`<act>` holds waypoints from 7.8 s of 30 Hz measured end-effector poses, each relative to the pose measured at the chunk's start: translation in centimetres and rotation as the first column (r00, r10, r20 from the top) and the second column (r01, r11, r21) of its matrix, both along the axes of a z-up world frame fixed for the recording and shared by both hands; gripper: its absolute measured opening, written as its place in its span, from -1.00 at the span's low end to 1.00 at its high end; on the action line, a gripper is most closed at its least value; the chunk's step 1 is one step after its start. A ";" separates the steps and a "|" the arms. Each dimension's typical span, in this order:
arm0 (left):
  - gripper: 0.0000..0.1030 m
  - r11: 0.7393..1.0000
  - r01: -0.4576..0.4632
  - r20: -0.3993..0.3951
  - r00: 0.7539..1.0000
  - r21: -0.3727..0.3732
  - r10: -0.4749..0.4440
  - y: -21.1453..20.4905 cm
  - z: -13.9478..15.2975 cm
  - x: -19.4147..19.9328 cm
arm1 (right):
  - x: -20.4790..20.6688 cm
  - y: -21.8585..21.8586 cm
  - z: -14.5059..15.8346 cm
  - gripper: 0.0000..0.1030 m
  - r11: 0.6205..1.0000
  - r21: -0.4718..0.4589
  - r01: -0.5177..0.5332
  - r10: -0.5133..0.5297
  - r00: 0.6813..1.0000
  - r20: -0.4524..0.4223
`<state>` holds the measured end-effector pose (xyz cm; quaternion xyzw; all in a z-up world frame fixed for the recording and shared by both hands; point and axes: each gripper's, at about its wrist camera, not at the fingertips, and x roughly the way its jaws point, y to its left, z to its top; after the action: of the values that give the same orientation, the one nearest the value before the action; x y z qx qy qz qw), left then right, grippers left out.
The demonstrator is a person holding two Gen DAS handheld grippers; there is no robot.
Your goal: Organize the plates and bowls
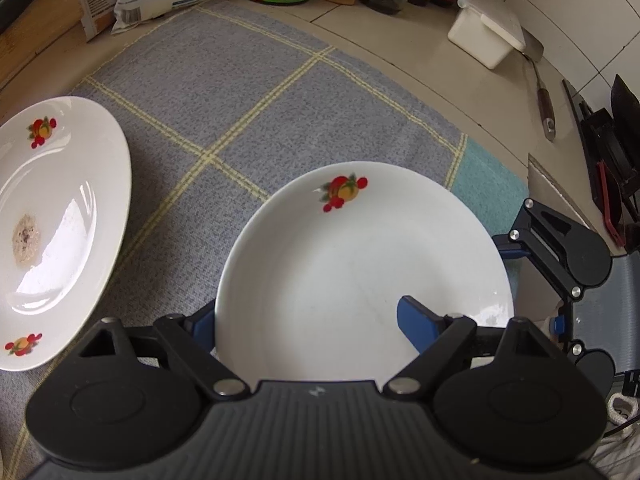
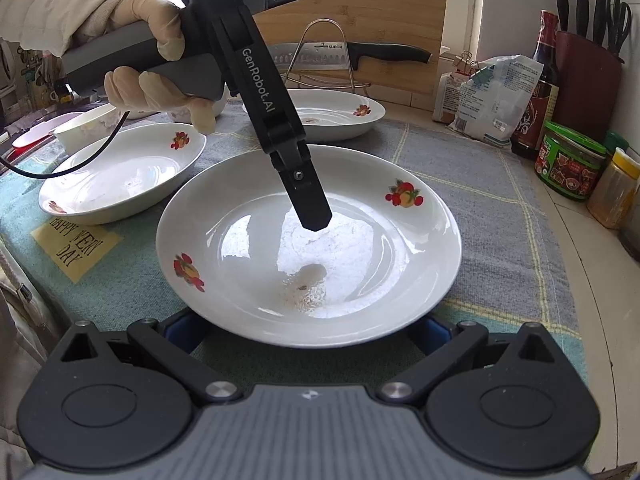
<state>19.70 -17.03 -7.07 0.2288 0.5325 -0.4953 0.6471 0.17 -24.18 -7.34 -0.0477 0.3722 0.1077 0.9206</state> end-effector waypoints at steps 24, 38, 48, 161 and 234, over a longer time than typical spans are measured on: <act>0.71 1.000 -0.021 -0.008 1.000 0.000 0.021 -0.3 0.1 -0.3 | 0.6 -0.2 0.5 1.00 1.000 0.001 -0.006 0.006 0.998 -0.068; 0.71 0.999 -0.032 0.014 0.999 -0.019 0.032 -1.3 1.2 -0.1 | 1.0 -0.9 1.4 1.00 1.000 -0.015 -0.017 0.016 0.997 -0.075; 0.71 0.999 -0.043 0.034 0.998 -0.034 0.044 -2.6 1.9 1.0 | 1.9 -2.2 2.0 1.00 0.999 -0.028 -0.019 0.017 0.998 -0.068; 0.86 0.814 -0.499 0.225 0.792 -0.298 0.568 8.2 6.8 -9.8 | -0.5 -1.6 2.9 1.00 0.996 0.057 0.072 -0.073 0.997 0.028; 0.62 0.972 -0.233 0.118 0.965 -0.009 0.233 20.3 0.7 1.8 | 1.2 20.6 -1.0 1.00 0.989 0.018 -0.147 0.146 0.987 0.063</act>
<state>21.47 3.28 -6.39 0.1951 0.5179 -0.4001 0.7305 1.33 -3.59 -8.34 -0.0680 0.3378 0.1777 0.9218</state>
